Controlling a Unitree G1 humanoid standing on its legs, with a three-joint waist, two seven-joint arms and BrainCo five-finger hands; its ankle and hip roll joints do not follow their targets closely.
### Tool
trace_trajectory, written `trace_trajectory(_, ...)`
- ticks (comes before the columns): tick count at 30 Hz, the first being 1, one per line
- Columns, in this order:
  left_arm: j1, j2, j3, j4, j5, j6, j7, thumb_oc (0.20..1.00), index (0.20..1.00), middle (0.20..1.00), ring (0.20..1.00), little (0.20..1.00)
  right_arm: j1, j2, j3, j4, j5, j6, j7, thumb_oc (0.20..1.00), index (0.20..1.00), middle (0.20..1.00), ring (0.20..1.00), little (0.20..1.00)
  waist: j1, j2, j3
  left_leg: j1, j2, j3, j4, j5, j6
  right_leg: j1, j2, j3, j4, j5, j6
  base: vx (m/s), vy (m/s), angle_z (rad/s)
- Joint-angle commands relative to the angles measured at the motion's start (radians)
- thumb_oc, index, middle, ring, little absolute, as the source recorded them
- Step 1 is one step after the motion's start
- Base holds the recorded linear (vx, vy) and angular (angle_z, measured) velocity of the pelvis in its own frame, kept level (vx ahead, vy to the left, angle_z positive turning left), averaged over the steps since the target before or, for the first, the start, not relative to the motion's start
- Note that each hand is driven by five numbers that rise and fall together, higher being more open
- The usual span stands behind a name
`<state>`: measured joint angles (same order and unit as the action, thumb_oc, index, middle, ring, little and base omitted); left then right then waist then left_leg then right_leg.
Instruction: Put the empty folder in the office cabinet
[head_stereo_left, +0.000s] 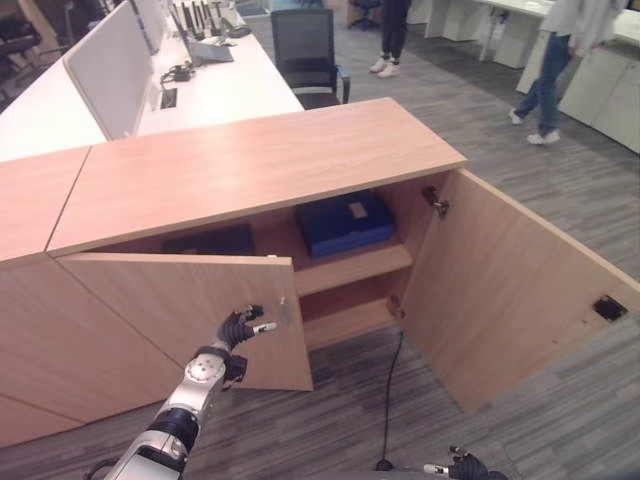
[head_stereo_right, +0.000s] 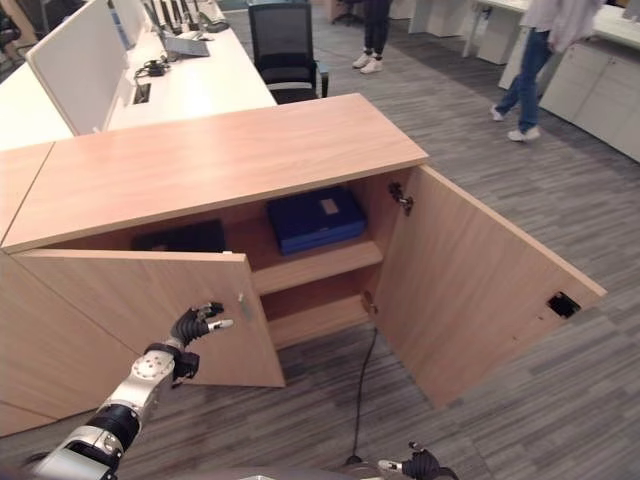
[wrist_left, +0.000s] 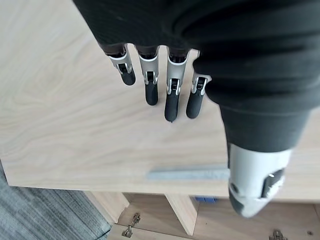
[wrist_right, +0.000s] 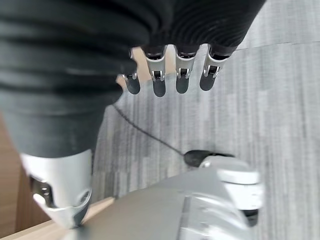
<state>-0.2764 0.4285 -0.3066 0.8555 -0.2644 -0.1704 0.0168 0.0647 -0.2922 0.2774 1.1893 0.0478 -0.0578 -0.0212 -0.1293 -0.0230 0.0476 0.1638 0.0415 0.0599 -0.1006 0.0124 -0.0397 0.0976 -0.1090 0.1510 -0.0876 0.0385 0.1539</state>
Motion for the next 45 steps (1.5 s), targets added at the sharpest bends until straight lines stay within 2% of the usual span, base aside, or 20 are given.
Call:
trace_trajectory(1, -0.119, 0.035, 0.043, 0.014, 0.037, -0.072, 0.016, 1.0, 1.0, 1.0, 1.0, 1.0, 0.005, -0.019, 0.02, 0.059, -0.031, 0.0, 0.006, 1.0, 1.0, 1.0, 1.0, 1.0, -0.013, 0.001, -0.008, -0.028, -0.002, 0.035, 0.013, -0.036, -0.006, 0.005, 0.004, -0.05, 0.058, -0.065, 0.02, 0.02, 0.074, -0.31)
trace_trajectory(8, -0.132, 0.083, 0.049, 0.044, 0.075, -0.072, 0.009, 1.0, 1.0, 1.0, 1.0, 1.0, 0.024, -0.039, -0.019, 0.107, -0.033, 0.009, 0.008, 1.0, 1.0, 1.0, 1.0, 1.0, -0.025, -0.001, -0.006, -0.021, -0.011, 0.058, 0.013, -0.051, 0.002, -0.011, -0.016, -0.041, 0.066, -0.055, 0.04, 0.01, 0.063, -0.14)
trace_trajectory(15, -0.112, 0.088, 0.059, 0.077, 0.092, -0.069, 0.01, 1.0, 1.0, 1.0, 1.0, 1.0, 0.018, -0.036, -0.025, 0.111, -0.022, 0.009, 0.014, 1.0, 1.0, 1.0, 1.0, 1.0, -0.022, -0.008, -0.005, -0.015, -0.014, 0.07, 0.013, -0.058, 0.008, -0.022, -0.024, -0.041, 0.074, -0.046, 0.049, 0.01, 0.04, -0.08)
trace_trajectory(23, 0.028, -0.006, 0.076, 0.057, 0.088, -0.061, -0.002, 1.0, 1.0, 1.0, 1.0, 1.0, 0.006, -0.022, -0.032, 0.099, -0.015, 0.005, 0.01, 1.0, 1.0, 1.0, 1.0, 1.0, -0.002, -0.011, -0.002, -0.008, -0.019, 0.062, 0.013, -0.066, 0.016, -0.017, -0.032, -0.053, 0.072, -0.046, 0.048, 0.0, 0.0, 0.0)
trace_trajectory(27, 0.129, -0.058, 0.046, 0.048, 0.109, -0.055, -0.032, 1.0, 1.0, 1.0, 1.0, 1.0, -0.009, -0.024, -0.048, 0.104, -0.017, 0.005, 0.002, 1.0, 1.0, 1.0, 1.0, 1.0, 0.014, -0.008, 0.011, -0.007, -0.02, 0.063, 0.013, -0.069, 0.024, -0.03, -0.029, -0.066, 0.101, -0.049, 0.048, 0.0, 0.0, 0.0)
trace_trajectory(30, 0.178, -0.088, 0.013, 0.052, 0.131, -0.048, -0.053, 1.0, 1.0, 1.0, 1.0, 1.0, -0.027, -0.025, -0.051, 0.112, -0.017, 0.005, -0.003, 1.0, 1.0, 1.0, 1.0, 1.0, 0.029, -0.001, 0.033, -0.009, -0.014, 0.066, 0.014, -0.065, 0.03, -0.07, -0.019, -0.087, 0.177, -0.06, 0.052, -0.05, 0.007, -0.02)
trace_trajectory(35, 0.232, -0.114, -0.027, 0.035, 0.144, -0.032, -0.078, 1.0, 1.0, 1.0, 1.0, 1.0, -0.051, -0.017, -0.057, 0.11, -0.003, 0.006, -0.01, 1.0, 1.0, 1.0, 1.0, 1.0, 0.045, 0.015, 0.073, -0.011, 0.0, 0.059, 0.026, -0.059, 0.035, -0.135, -0.005, -0.16, 0.327, -0.073, 0.078, -0.05, -0.023, -0.12)
trace_trajectory(36, 0.243, -0.118, -0.036, 0.031, 0.149, -0.03, -0.086, 1.0, 1.0, 1.0, 1.0, 1.0, -0.056, -0.018, -0.06, 0.11, -0.005, 0.007, -0.011, 1.0, 1.0, 1.0, 1.0, 1.0, 0.05, 0.02, 0.08, -0.009, 0.003, 0.06, 0.027, -0.062, 0.035, -0.15, -0.023, -0.183, 0.345, -0.06, 0.088, -0.01, -0.172, -0.28)
trace_trajectory(37, 0.267, -0.117, -0.059, 0.011, 0.163, -0.024, -0.099, 1.0, 1.0, 1.0, 1.0, 1.0, -0.068, -0.019, -0.065, 0.109, -0.007, 0.008, -0.016, 1.0, 1.0, 1.0, 1.0, 1.0, 0.068, 0.026, 0.082, -0.011, 0.012, 0.076, 0.028, -0.065, 0.021, -0.148, -0.102, -0.267, 0.312, -0.032, 0.09, 0.0, -0.16, -0.28)
trace_trajectory(38, 0.267, -0.116, -0.06, 0.01, 0.163, -0.023, -0.1, 1.0, 1.0, 1.0, 1.0, 1.0, -0.067, -0.019, -0.065, 0.109, -0.007, 0.008, -0.016, 1.0, 1.0, 1.0, 1.0, 1.0, 0.065, 0.026, 0.083, -0.009, 0.013, 0.072, 0.028, -0.066, 0.021, -0.142, -0.103, -0.272, 0.309, -0.033, 0.091, 0.02, -0.213, -0.23)
trace_trajectory(40, 0.272, -0.118, -0.072, 0.008, 0.17, -0.016, -0.105, 1.0, 1.0, 1.0, 1.0, 1.0, -0.077, -0.018, -0.071, 0.109, -0.002, 0.009, -0.02, 1.0, 1.0, 1.0, 1.0, 1.0, 0.071, 0.026, 0.08, -0.012, 0.026, 0.071, 0.025, -0.069, 0.004, -0.131, -0.164, -0.315, 0.221, 0.01, 0.075, 0.05, -0.213, -0.07)
trace_trajectory(42, 0.265, -0.129, -0.081, 0.054, 0.18, -0.016, -0.101, 1.0, 1.0, 1.0, 1.0, 1.0, -0.088, -0.015, -0.07, 0.112, -0.001, 0.012, -0.022, 1.0, 1.0, 1.0, 1.0, 1.0, 0.064, 0.03, 0.081, -0.007, 0.039, 0.058, 0.022, -0.072, -0.013, -0.167, -0.197, -0.291, 0.17, 0.05, 0.077, 0.09, -0.25, -0.06)
trace_trajectory(44, 0.253, -0.139, -0.094, 0.112, 0.212, -0.019, -0.086, 1.0, 1.0, 1.0, 1.0, 1.0, -0.094, -0.014, -0.062, 0.121, -0.003, 0.016, -0.022, 1.0, 1.0, 1.0, 1.0, 1.0, 0.046, 0.034, 0.083, 0.02, 0.066, 0.048, 0.019, -0.086, -0.043, -0.206, -0.229, -0.242, 0.114, 0.104, 0.098, 0.14, -0.319, -0.2)
trace_trajectory(45, 0.252, -0.141, -0.094, 0.113, 0.213, -0.02, -0.085, 1.0, 1.0, 1.0, 1.0, 1.0, -0.094, -0.014, -0.062, 0.122, -0.003, 0.016, -0.022, 1.0, 1.0, 1.0, 1.0, 1.0, 0.047, 0.036, 0.084, 0.021, 0.067, 0.048, 0.019, -0.087, -0.043, -0.205, -0.227, -0.242, 0.114, 0.104, 0.098, 0.11, -0.285, 0.0)
